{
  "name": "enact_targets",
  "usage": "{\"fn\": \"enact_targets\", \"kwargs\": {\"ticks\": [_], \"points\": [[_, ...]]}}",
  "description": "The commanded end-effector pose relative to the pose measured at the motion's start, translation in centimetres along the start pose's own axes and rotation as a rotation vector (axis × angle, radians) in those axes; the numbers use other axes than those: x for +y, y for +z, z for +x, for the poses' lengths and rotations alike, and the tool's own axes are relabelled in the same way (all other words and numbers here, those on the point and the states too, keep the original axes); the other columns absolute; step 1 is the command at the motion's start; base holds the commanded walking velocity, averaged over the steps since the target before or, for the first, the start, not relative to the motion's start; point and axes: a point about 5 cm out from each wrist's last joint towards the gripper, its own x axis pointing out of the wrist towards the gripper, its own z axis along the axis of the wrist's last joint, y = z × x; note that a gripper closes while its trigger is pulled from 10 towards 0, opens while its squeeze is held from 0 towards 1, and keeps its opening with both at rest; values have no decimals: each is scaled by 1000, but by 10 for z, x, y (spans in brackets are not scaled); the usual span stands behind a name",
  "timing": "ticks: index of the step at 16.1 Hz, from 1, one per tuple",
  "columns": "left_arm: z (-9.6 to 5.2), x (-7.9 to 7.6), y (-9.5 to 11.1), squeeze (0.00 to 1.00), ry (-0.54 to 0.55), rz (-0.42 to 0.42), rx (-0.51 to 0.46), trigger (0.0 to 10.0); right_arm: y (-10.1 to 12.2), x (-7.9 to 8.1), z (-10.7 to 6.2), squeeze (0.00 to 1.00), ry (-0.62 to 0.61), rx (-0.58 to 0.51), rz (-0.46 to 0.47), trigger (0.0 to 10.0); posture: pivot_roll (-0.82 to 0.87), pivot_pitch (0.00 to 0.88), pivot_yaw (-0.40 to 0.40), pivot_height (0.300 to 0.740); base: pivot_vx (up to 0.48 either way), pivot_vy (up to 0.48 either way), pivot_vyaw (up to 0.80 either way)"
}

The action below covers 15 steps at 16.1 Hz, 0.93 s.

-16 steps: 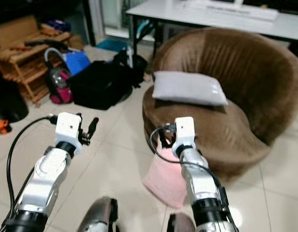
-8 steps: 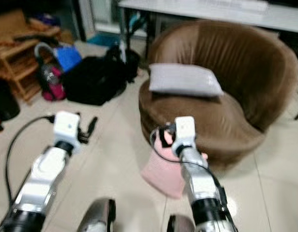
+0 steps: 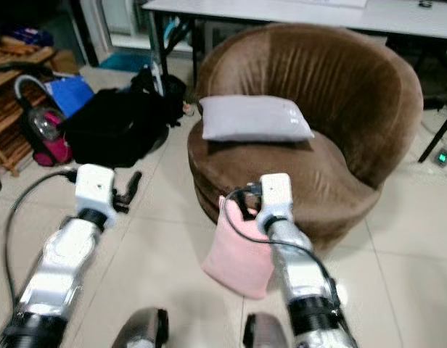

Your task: Move the pillow to the sofa from floor

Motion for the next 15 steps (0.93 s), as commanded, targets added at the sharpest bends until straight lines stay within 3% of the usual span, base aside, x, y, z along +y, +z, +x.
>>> {"fn": "enact_targets", "kwargs": {"ticks": [1,6,15], "points": [[0,4,2,0,4,9,-6,10000,5,0,2,0,-8,-12,17,10000,23,0,5,636,307,0,0],[1,5,3,0,4,11,-7,10000,5,1,2,0,-8,-11,21,10000,24,0,6,636,310,0,0],[0,5,3,0,-3,15,-5,10000,4,1,2,0,-12,-10,29,10000,23,0,11,636,310,0,-624]]}}
